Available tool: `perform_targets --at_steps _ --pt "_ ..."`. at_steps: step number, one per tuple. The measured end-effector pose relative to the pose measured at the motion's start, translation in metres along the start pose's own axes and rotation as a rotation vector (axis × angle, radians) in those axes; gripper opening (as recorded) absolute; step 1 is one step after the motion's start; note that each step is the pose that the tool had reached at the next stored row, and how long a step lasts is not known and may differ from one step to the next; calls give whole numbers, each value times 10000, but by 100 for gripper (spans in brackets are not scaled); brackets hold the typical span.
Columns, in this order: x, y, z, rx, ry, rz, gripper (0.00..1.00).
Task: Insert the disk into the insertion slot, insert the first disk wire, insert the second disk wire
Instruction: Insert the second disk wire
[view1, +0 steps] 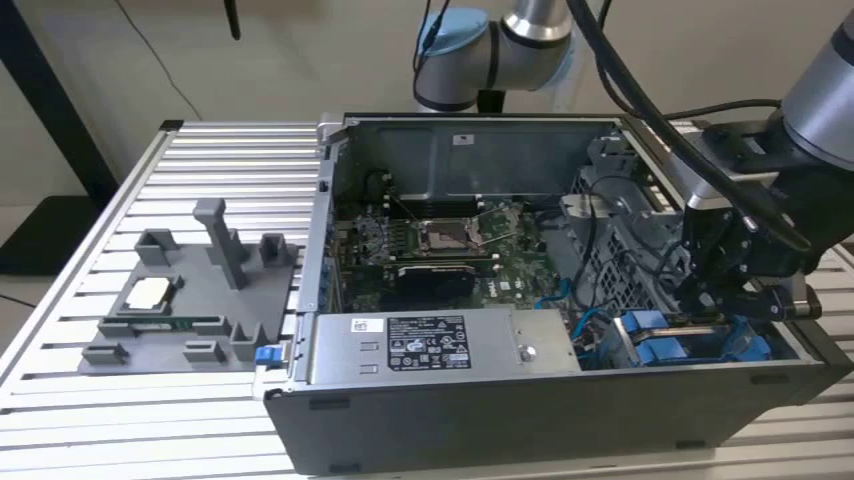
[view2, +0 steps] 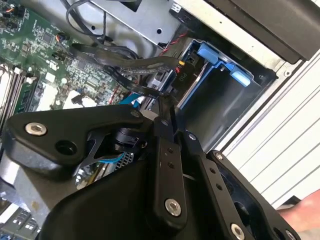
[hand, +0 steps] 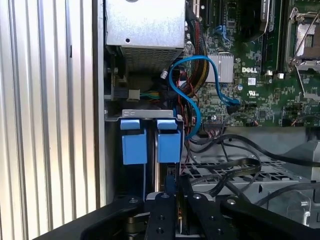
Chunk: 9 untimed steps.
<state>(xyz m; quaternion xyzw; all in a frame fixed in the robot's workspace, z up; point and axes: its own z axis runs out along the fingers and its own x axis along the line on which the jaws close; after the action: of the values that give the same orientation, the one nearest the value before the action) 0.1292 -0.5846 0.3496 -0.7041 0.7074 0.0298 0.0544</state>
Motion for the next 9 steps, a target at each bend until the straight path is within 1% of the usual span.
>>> perform_targets --at_steps 9 --pt "4 2 30 21 8 -3 16"
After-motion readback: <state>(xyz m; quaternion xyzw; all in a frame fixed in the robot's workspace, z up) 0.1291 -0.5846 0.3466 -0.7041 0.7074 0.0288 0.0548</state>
